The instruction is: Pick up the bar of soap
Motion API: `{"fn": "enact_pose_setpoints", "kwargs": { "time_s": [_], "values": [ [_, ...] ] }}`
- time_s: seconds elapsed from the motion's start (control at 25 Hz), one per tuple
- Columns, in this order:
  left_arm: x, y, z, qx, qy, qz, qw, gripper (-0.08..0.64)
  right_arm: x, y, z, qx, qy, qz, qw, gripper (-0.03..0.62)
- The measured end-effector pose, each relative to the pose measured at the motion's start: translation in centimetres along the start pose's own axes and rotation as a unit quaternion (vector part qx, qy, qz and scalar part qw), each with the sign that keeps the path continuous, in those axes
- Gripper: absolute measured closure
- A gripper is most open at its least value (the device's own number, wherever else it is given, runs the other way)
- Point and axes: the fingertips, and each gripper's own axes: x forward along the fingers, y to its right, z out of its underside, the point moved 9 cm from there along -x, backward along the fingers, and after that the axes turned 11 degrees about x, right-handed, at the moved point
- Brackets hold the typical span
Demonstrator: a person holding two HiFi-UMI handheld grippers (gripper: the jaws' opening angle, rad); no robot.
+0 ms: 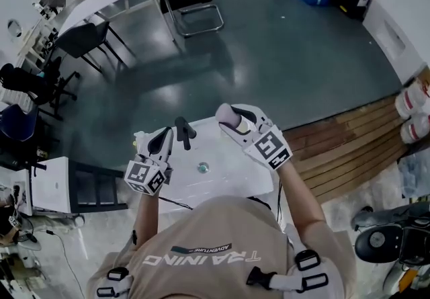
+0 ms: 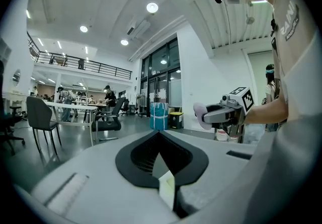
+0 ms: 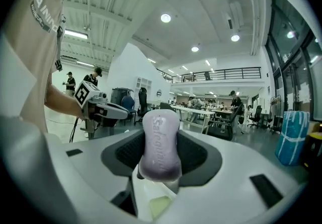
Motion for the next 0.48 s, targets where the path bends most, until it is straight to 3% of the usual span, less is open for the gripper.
{"fn": "enact_pose_setpoints", "kwargs": {
  "time_s": [0.48],
  "values": [
    [-0.4,-2.0,-3.2,0.028,0.022,-0.014,0.9993,0.567,-1.6,-0.6,-1.2,0.056,0.067,0.022,0.996,0.394]
  ]
}}
